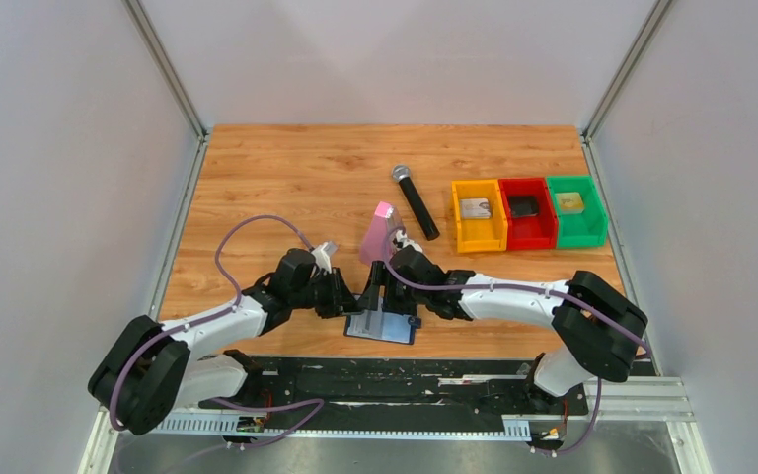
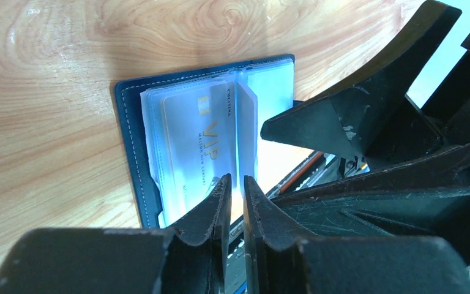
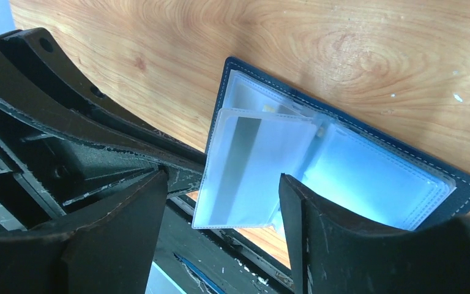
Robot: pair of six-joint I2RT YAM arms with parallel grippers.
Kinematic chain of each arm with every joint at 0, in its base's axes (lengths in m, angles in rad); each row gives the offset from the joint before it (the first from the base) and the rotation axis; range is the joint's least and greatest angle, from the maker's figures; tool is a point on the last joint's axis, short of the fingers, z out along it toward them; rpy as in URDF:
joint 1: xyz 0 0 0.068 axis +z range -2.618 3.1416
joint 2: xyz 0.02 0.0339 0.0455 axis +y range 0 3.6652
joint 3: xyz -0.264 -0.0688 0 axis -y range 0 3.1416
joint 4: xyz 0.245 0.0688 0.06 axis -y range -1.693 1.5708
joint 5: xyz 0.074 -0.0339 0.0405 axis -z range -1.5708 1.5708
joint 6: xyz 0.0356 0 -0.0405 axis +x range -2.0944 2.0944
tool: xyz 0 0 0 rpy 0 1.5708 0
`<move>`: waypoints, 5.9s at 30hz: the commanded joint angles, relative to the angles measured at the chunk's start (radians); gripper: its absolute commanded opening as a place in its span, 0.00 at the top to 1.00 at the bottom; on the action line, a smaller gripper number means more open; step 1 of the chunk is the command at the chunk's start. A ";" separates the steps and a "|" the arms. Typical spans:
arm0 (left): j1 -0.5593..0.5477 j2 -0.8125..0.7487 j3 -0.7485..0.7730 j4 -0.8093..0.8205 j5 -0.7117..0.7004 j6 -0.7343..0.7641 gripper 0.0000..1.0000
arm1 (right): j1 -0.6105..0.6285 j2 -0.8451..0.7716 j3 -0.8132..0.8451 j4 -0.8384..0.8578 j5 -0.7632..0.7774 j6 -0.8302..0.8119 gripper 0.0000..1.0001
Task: Take the credit cards out of the card holder
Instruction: Remove the credit card from the card holder.
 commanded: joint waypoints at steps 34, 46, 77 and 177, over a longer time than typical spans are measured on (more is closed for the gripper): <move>-0.075 0.111 0.044 0.217 0.061 -0.046 0.77 | -0.002 -0.204 0.004 -0.215 0.156 -0.067 0.69; -0.074 0.127 0.040 0.207 0.048 -0.028 0.70 | -0.008 -0.117 -0.054 -0.179 0.151 -0.049 0.72; -0.088 0.337 0.009 0.395 0.056 -0.051 0.62 | -0.019 -0.070 -0.127 -0.148 0.166 -0.023 0.78; 0.024 -0.006 -0.012 0.016 -0.050 -0.048 1.00 | -0.077 -0.011 -0.118 -0.061 0.052 -0.092 0.80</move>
